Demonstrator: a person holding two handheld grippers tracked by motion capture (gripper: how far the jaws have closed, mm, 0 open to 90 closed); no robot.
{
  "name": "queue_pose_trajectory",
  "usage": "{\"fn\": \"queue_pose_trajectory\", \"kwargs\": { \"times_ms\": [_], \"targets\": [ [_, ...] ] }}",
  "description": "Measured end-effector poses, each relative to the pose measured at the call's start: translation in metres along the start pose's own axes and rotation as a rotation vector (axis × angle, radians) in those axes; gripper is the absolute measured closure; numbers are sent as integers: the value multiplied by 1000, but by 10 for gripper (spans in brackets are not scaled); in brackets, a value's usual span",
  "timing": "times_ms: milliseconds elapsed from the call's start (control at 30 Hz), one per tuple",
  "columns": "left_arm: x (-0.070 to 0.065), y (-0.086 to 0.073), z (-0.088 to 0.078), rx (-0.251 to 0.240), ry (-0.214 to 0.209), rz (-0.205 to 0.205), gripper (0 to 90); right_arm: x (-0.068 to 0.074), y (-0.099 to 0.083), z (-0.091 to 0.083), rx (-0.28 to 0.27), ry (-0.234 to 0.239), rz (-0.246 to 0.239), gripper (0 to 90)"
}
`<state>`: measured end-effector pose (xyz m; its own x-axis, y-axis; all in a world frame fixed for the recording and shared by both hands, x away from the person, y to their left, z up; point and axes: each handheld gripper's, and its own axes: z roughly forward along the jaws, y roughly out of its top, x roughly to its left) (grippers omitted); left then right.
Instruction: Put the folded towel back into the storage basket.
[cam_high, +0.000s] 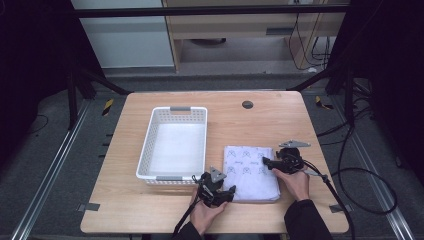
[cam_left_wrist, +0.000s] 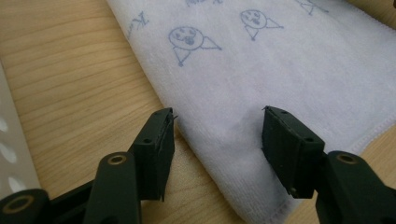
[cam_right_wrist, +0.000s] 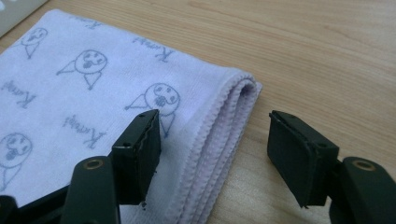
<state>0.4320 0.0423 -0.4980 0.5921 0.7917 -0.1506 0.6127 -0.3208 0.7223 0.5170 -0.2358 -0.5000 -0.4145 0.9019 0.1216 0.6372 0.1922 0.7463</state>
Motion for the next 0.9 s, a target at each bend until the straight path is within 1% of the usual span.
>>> {"fn": "queue_pose_trajectory", "kwargs": {
  "times_ms": [100, 167, 267, 300, 333, 433, 500, 567, 633, 700, 767, 900],
  "targets": [
    [1, 0, 1, 2, -17, -13, 438, -2, -1, 1, 1, 13, 27, 363],
    [1, 0, 1, 4, -21, -12, 461, -2, -2, 1, 6, 36, 46, 414],
    [0, 0, 1, 10, -26, -13, 496, -1, -2, 1, 9, 55, 58, 476],
    [0, 1, 2, 14, -30, -19, 509, -1, -2, 1, 11, 54, 59, 495],
    [-1, 1, 2, 15, -33, -24, 523, -1, -2, 1, 10, 64, 65, 519],
    [-3, 3, 1, 22, -34, -14, 566, 0, -2, 1, 14, 71, 78, 560],
    [-5, 3, 1, 18, -27, -8, 609, 0, -2, 1, 18, 79, 87, 603],
    [-7, 3, 1, 6, -19, -2, 648, 1, -1, 0, 15, 94, 86, 674],
    [-8, 2, 1, -3, -13, 0, 695, 2, -1, -1, 9, 89, 71, 725],
    [-9, 2, 0, -12, -8, -2, 723, 2, -1, -2, 6, 90, 68, 749],
    [-8, 2, -1, -18, -14, -9, 741, 2, 0, -4, 1, 93, 67, 765],
    [-4, 3, -3, -35, -40, -25, 758, 1, 1, -9, -7, 100, 55, 774]
  ]
}}
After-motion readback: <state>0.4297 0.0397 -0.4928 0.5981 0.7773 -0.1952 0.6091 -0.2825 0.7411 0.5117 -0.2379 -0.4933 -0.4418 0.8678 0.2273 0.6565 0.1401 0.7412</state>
